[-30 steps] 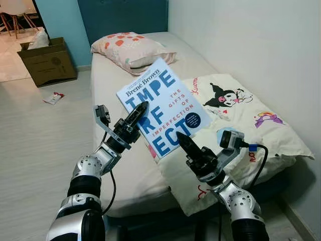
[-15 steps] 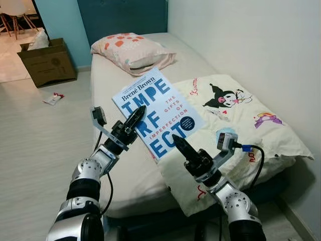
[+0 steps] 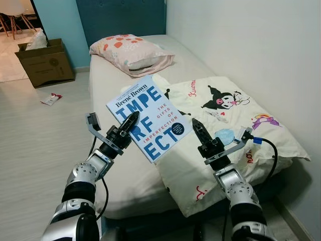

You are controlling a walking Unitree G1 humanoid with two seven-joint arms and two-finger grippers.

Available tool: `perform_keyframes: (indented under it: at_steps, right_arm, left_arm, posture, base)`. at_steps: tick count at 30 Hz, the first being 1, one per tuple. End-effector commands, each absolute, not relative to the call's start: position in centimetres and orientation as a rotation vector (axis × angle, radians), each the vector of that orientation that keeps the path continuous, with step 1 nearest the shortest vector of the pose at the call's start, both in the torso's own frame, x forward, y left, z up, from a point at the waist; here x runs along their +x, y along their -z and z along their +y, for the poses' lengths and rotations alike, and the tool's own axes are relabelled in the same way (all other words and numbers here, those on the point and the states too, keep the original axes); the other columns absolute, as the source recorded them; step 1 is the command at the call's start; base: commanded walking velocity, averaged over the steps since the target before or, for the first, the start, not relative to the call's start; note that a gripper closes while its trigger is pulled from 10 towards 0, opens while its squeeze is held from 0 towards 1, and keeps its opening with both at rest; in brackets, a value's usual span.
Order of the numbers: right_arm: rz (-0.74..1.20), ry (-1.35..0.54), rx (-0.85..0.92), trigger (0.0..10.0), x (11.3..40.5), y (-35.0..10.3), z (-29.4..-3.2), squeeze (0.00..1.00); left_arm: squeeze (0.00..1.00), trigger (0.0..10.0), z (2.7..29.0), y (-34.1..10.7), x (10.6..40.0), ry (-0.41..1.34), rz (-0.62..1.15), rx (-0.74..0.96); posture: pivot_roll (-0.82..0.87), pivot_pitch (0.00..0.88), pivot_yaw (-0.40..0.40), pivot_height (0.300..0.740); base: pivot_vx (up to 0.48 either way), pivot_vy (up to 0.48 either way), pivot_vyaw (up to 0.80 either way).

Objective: Clean up the room

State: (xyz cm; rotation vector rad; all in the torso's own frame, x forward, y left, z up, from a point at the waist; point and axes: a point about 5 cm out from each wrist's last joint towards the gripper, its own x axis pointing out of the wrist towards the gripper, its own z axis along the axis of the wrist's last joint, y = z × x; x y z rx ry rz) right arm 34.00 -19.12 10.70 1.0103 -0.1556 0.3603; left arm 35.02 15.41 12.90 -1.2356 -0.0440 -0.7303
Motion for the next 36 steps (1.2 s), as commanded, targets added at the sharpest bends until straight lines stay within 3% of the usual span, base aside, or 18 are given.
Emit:
perform_keyframes:
  at_steps: [1,2,7,13,18,19,20,21,24,25,29,36]
  right_arm:
    - [-0.157,-0.261,1.015,10.0,34.0,-10.2,-20.1,1.00]
    - [-0.137,-0.100,0.970,10.0,34.1,-9.7,-22.1,1.00]
    - [-0.129,-0.047,0.951,10.0,34.2,-9.6,-22.8,1.00]
    - [-0.064,0.186,0.787,10.0,34.1,-9.3,-25.9,1.00]
    - [-0.038,0.208,0.761,10.0,34.1,-9.0,-26.0,1.00]
    - [-0.031,0.210,0.738,10.0,34.2,-9.0,-25.8,0.71]
    - [-0.031,0.210,0.738,10.0,34.2,-9.0,-25.8,0.71]
    - [-0.028,0.208,0.712,10.0,34.3,-9.0,-25.6,0.00]
    - [-0.022,0.217,0.670,10.0,34.4,-9.0,-25.3,0.00]
    - [-0.003,0.225,0.633,10.0,34.4,-8.9,-25.2,0.00]
    - [0.075,0.295,0.519,10.0,34.2,-8.0,-25.2,0.00]
    - [0.082,0.384,0.474,10.0,33.6,-7.9,-26.7,0.00]
  left_arm:
    - [0.00,0.0,17.0,-12.6,34.9,0.664,-0.070,-1.212]
    - [0.00,0.0,19.2,-10.7,34.4,0.510,-0.024,-1.129]
    - [0.00,0.0,19.9,-10.0,34.2,0.452,-0.002,-1.095]
    - [0.00,0.0,26.3,-3.1,28.8,0.011,0.197,-0.949]
    - [0.00,0.0,28.1,-1.0,26.2,-0.113,0.300,-0.846]
    - [0.00,0.0,28.9,-0.1,24.8,-0.153,0.347,-0.797]
    - [0.00,0.0,28.9,-0.1,24.8,-0.153,0.347,-0.797]
    - [0.00,0.0,29.8,0.6,23.4,-0.189,0.386,-0.761]
    - [0.00,0.0,31.1,1.5,21.3,-0.234,0.439,-0.705]
    - [0.00,10.0,31.7,1.6,20.5,-0.242,0.455,-0.683]
    - [0.00,10.0,33.3,1.5,19.0,-0.272,0.459,-0.623]
    - [0.00,10.0,33.9,-0.4,20.3,-0.204,0.397,-0.582]
  posture:
    - [0.12,0.000,-0.004,0.570]
    - [0.13,0.000,0.001,0.570]
    - [0.13,0.000,0.001,0.570]
    - [0.19,0.007,0.023,0.570]
    - [0.22,0.029,0.033,0.570]
    - [0.24,0.049,0.048,0.570]
    - [0.24,0.049,0.048,0.570]
    - [0.25,0.068,0.062,0.570]
    - [0.27,0.090,0.077,0.570]
    - [0.29,0.116,0.091,0.570]
    - [0.32,0.166,0.116,0.570]
    - [0.36,0.219,0.143,0.570]
  base:
    - [0.000,0.000,0.00]
    - [0.000,0.000,0.00]
    - [0.000,0.000,0.00]
    - [0.000,0.000,0.00]
    - [0.000,0.000,0.00]
    - [0.000,0.000,0.00]
    - [0.000,0.000,0.00]
    - [0.000,0.000,0.00]
    - [0.000,0.000,0.00]
    - [0.000,0.000,0.00]
    - [0.000,0.000,0.00]
    - [0.000,0.000,0.00]
